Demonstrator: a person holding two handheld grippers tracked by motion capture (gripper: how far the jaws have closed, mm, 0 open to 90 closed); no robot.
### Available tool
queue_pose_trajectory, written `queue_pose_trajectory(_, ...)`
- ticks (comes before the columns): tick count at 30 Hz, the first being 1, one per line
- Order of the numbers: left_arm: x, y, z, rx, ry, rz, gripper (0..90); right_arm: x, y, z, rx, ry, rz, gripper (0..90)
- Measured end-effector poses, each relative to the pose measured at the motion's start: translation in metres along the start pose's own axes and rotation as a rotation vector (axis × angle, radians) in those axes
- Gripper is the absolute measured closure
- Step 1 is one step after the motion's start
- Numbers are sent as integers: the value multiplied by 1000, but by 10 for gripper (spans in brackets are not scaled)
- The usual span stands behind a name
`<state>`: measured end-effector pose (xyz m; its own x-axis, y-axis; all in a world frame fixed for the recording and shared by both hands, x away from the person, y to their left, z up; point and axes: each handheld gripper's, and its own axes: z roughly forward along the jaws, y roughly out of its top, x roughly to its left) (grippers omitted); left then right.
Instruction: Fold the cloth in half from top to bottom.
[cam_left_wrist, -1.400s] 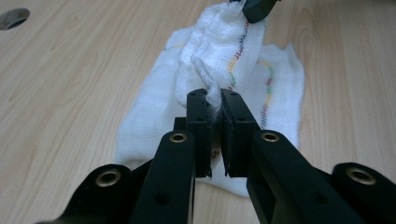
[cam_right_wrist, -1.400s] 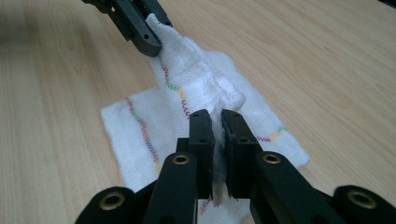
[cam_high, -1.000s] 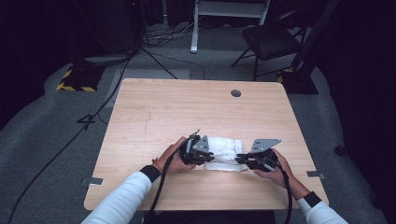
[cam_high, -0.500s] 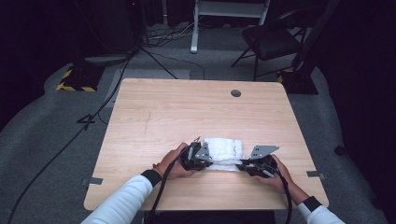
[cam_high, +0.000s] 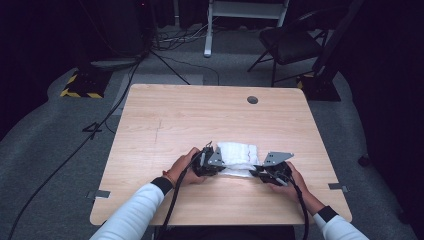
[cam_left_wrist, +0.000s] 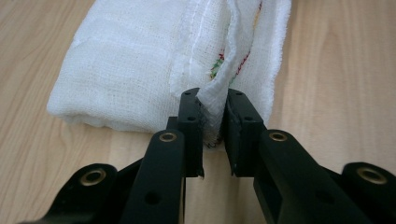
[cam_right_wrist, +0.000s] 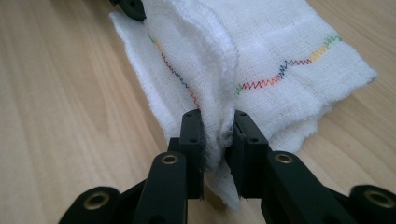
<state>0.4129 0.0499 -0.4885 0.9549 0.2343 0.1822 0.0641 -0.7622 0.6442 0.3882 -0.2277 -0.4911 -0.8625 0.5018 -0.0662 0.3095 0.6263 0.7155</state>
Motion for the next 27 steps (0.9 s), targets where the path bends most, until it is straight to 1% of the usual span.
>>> queue_pose_trajectory(2, 7, -2, 1, -1, 4, -16, 780, -6, 4, 5, 2, -4, 9, 766)
queue_pose_trajectory(4, 13, -5, 2, -12, 26, -32, 779, -12, 9, 10, 0, -7, 22, 766)
queue_pose_trajectory(7, 25, -7, 2, -11, 19, -73, 780, -23, 15, 19, -9, -12, 48, 768)
queue_pose_trajectory(8, 29, -7, 3, -12, 32, -78, 781, -26, 18, 22, -8, -14, 51, 769)
queue_pose_trajectory(9, 32, -8, 3, -11, 36, -76, 781, -29, 21, 25, -5, -15, 53, 770)
queue_pose_trajectory(10, 35, -8, 3, -7, 35, -92, 781, -31, 23, 27, -3, -21, 52, 770)
queue_pose_trajectory(12, 42, -10, 4, -13, 36, -111, 781, -35, 27, 31, 1, -29, 47, 771)
queue_pose_trajectory(14, 47, -12, 4, -17, 43, -110, 781, -39, 30, 35, 1, -27, 41, 770)
queue_pose_trajectory(15, 48, -12, 4, -15, 43, -119, 781, -41, 31, 37, -3, -26, 46, 771)
queue_pose_trajectory(17, 52, -12, 4, -9, 47, -124, 781, -44, 33, 39, -7, -28, 55, 771)
queue_pose_trajectory(19, 54, -13, 4, -13, 36, -141, 779, -45, 35, 41, -2, -32, 51, 770)
queue_pose_trajectory(21, 55, -13, 4, -13, 32, -148, 774, -44, 35, 41, -2, -34, 53, 765)
queue_pose_trajectory(22, 55, -12, 3, -11, 28, -160, 766, -44, 34, 40, -4, -35, 59, 762)
queue_pose_trajectory(23, 55, -11, 3, -11, 26, -172, 749, -44, 35, 40, -1, -38, 56, 754)
queue_pose_trajectory(24, 54, -10, 2, -2, 30, -181, 744, -44, 36, 40, 5, -44, 43, 737)
queue_pose_trajectory(26, 52, -7, 0, 11, 42, -181, 741, -42, 37, 39, 17, -57, 28, 722)
queue_pose_trajectory(27, 52, -6, -1, 8, 45, -178, 722, -42, 38, 38, 20, -63, 25, 715)
